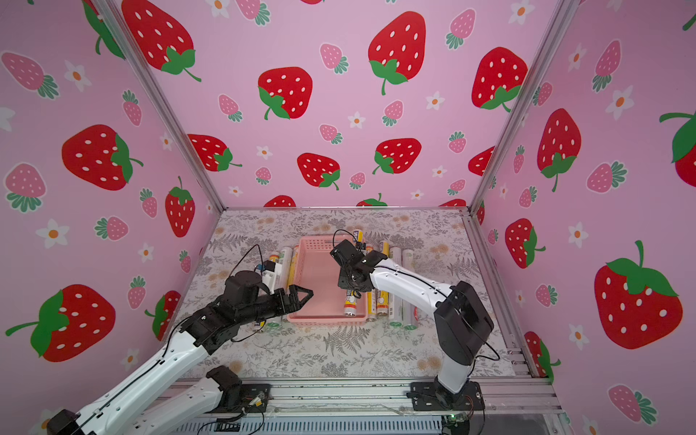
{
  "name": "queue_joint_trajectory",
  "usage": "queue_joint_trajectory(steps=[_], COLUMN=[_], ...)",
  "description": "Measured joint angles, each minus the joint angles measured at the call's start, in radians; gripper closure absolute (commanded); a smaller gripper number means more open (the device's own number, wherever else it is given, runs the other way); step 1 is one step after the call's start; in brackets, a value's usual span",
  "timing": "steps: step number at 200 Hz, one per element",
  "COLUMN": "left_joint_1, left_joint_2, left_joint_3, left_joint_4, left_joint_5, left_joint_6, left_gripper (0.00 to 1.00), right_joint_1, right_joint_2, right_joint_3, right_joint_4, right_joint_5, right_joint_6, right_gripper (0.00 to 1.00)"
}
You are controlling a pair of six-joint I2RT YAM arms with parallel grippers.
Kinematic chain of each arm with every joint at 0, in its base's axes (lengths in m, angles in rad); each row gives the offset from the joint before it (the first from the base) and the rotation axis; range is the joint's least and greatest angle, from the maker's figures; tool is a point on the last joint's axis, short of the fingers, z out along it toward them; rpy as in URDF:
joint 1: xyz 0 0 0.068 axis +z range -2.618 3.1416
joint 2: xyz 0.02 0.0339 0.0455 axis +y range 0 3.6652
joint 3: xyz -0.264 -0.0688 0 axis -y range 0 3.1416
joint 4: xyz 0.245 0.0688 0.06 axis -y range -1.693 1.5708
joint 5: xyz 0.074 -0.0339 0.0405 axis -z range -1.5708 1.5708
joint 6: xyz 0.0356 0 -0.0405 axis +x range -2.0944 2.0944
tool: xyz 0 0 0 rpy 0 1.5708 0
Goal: Put the plastic wrap into the basket
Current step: Place the plastic wrap in the basket.
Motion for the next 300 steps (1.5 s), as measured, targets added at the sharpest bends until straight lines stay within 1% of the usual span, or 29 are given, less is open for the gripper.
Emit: queue_joint_trajectory(steps=[62,127,151,168,190,209,217,219,227,256,300], left_joint_1=[0.02,0.058,0.069,0.104,0.15,0.163,0.164,0.165,0.166,0.167,0.167], left_joint_2=[-0.002,-0.046,-0.082,-0.136,-0.169,-0.164,-0.157,-0.154,-0.143,-0.104,-0.097], left_joint_3=[-0.007,-0.018,-0.03,-0.061,-0.081,-0.081,-0.081,-0.081,-0.081,-0.081,-0.08], left_joint_4=[-0.005,-0.063,-0.077,-0.09,-0.117,-0.123,-0.124,-0.124,-0.124,-0.124,-0.137], left_joint_5=[-0.007,-0.026,-0.079,-0.101,-0.1,-0.088,-0.082,-0.08,-0.074,-0.053,-0.036], left_joint_6=[0.023,0.042,0.04,0.04,0.04,0.04,0.04,0.04,0.04,0.042,0.06], left_gripper=[0.0,0.0,0.0,0.0,0.0,0.0,0.0,0.0,0.0,0.0,0.0], right_joint_1=[0.01,0.011,0.011,0.011,0.011,0.011,0.011,0.011,0.011,0.011,0.011], right_joint_2=[0.095,0.159,0.187,0.211,0.237,0.247,0.247,0.247,0.247,0.247,0.243], right_joint_3=[0.047,0.073,0.078,0.085,0.091,0.09,0.09,0.09,0.09,0.091,0.113], right_joint_4=[-0.045,-0.077,-0.079,-0.08,-0.079,-0.077,-0.074,-0.073,-0.068,-0.056,-0.076], right_joint_5=[0.023,0.064,0.068,0.068,0.068,0.068,0.069,0.069,0.069,0.071,0.09], right_joint_6=[-0.014,-0.028,-0.03,-0.035,-0.041,-0.042,-0.042,-0.043,-0.045,-0.047,-0.057], right_gripper=[0.78,0.72,0.67,0.61,0.56,0.49,0.49,0.46,0.43,0.37,0.35])
